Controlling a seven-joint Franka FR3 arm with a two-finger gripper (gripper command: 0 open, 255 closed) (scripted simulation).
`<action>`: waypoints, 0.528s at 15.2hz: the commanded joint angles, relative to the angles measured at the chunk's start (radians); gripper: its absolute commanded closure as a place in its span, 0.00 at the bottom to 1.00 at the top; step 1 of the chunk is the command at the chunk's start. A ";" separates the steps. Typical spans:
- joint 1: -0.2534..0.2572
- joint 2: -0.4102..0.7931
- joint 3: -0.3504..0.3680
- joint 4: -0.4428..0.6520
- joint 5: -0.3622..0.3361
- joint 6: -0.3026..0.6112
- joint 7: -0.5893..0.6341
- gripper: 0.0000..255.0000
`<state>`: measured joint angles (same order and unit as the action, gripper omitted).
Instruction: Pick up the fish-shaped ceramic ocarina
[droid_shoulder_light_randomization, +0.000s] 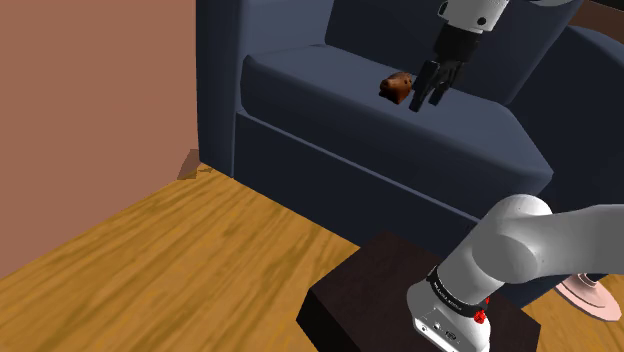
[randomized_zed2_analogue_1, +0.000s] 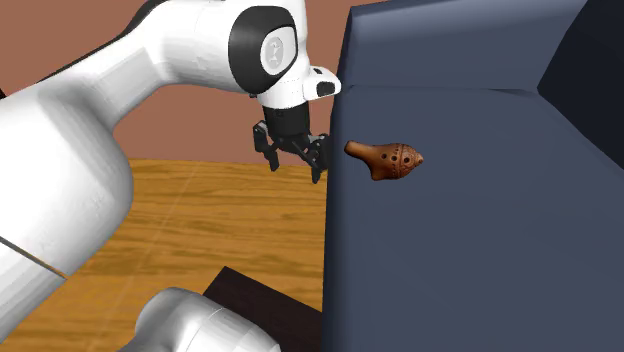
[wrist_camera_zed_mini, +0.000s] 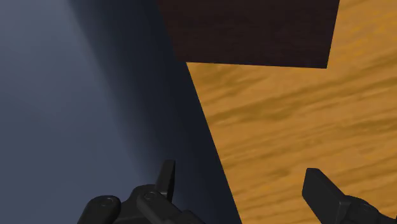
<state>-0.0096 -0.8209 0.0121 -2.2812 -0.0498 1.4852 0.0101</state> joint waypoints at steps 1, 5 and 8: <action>0.000 0.000 0.000 0.000 0.000 0.000 0.000 0.00; -0.105 0.137 0.046 0.081 0.027 0.079 0.260 0.00; -0.181 0.233 0.071 0.150 0.033 0.123 0.451 0.00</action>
<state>-0.1638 -0.6176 0.0738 -2.1543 -0.0195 1.5959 0.3875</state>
